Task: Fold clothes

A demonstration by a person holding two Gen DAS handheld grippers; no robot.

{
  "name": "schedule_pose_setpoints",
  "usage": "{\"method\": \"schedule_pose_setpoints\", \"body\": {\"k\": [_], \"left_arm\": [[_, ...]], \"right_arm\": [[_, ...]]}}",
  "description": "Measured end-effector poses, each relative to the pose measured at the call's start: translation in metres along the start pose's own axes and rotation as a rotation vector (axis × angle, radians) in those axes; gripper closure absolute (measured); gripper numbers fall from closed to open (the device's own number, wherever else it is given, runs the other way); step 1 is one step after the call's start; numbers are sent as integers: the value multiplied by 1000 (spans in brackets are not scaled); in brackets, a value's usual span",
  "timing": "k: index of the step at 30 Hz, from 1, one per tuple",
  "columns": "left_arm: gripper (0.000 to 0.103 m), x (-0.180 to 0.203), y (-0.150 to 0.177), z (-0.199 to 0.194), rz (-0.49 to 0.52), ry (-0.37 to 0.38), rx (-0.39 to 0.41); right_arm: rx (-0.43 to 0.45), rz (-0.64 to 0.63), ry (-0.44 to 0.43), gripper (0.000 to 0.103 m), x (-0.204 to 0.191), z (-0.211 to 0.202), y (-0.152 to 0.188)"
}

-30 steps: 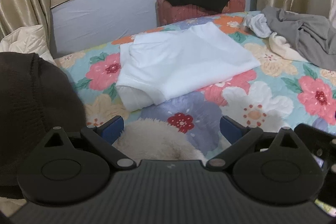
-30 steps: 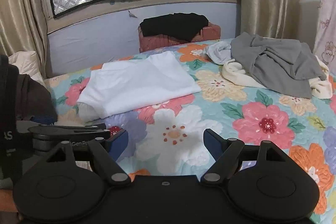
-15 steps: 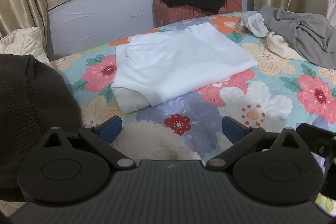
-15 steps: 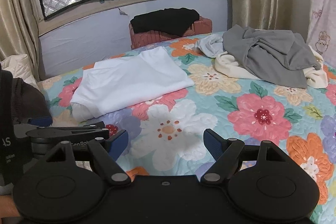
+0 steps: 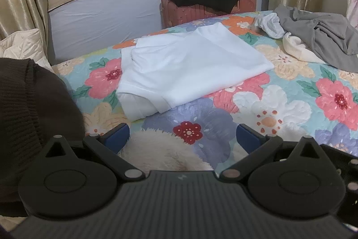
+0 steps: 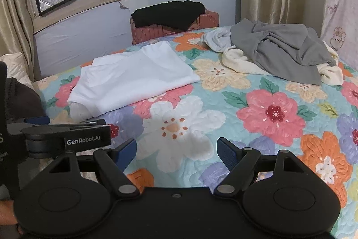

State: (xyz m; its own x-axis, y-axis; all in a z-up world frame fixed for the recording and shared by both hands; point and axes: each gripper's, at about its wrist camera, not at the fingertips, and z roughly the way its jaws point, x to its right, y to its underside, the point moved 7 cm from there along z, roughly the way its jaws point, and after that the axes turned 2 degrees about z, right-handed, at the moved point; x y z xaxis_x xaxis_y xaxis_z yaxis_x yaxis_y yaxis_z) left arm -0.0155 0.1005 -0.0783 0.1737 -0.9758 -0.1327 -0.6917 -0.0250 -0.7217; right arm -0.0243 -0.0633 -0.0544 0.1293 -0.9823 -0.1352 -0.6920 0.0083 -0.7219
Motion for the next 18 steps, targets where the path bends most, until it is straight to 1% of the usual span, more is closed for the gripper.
{"method": "schedule_pose_setpoints", "body": {"k": [18], "left_arm": [[0,0,-1,2,2,4,-3]], "right_arm": [[-7,-10,5,20,0,0,2]]}}
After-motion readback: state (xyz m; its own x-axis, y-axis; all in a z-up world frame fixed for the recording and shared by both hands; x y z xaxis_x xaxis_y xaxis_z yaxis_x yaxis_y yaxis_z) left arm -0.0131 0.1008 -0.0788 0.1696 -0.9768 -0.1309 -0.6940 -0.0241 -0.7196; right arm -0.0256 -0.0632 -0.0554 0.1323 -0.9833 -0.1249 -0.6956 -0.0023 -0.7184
